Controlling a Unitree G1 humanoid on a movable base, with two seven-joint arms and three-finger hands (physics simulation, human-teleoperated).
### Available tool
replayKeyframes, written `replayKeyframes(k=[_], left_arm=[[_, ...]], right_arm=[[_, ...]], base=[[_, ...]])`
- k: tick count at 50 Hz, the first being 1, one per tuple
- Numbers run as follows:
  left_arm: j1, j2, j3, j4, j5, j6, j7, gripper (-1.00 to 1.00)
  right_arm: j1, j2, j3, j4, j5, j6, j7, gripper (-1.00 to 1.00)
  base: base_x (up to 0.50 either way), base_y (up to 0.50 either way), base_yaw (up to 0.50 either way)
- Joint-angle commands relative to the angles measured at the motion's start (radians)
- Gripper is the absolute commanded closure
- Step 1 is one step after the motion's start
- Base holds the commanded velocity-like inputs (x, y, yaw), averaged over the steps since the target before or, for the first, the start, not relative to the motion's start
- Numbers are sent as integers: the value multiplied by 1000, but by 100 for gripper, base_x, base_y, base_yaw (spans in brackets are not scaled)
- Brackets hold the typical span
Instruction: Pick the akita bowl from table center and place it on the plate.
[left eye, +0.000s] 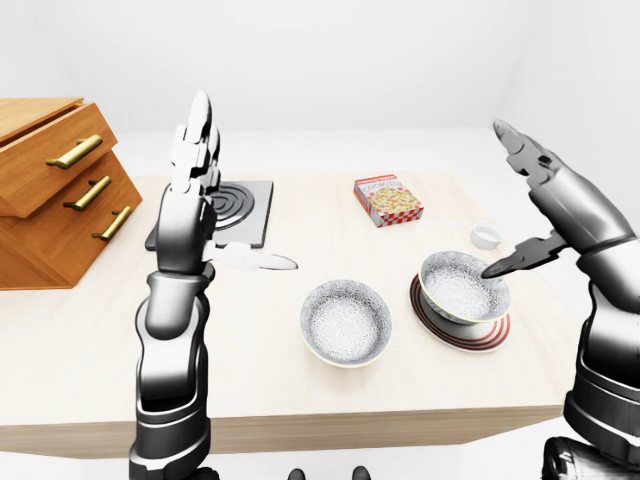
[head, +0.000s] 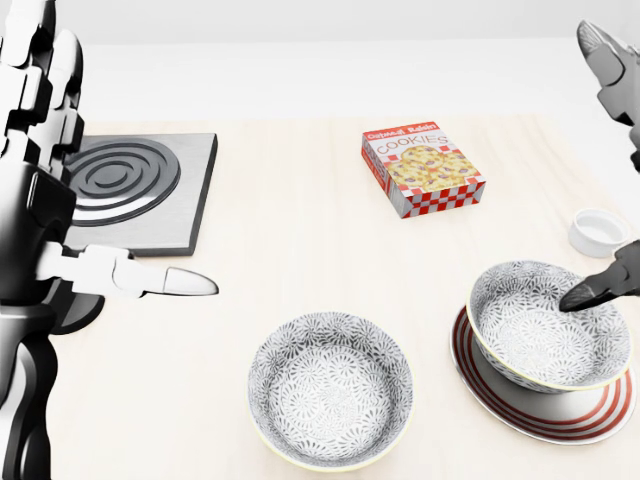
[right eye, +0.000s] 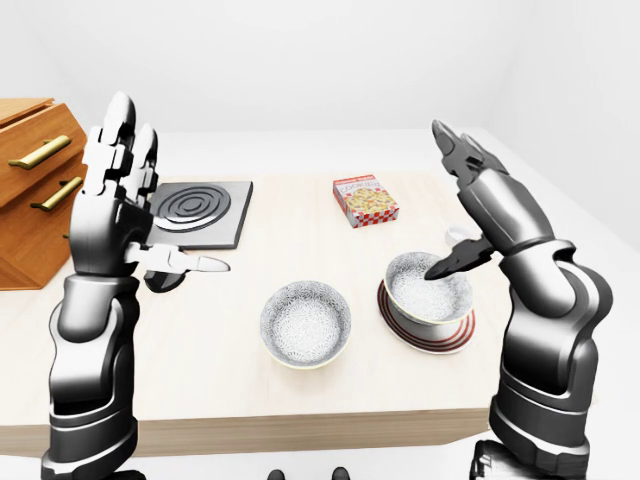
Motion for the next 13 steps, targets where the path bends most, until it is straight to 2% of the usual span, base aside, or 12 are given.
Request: replayKeyframes(k=[1, 6, 13], left_arm=[[-7, 1, 4, -41, -12, 0, 4, -100], [-17, 1, 3, -78, -22, 0, 8, -100], [-30, 0, -1, -77, -36, 0, 18, -100]], right_arm=[[-191, 97, 138, -127, 157, 0, -150, -100], [-178, 144, 181, -146, 243, 0, -254, -100], [-113, 226, 197, -168, 383, 0, -421, -100]], base=[[0, 0, 0], [0, 0, 0], [0, 0, 0]])
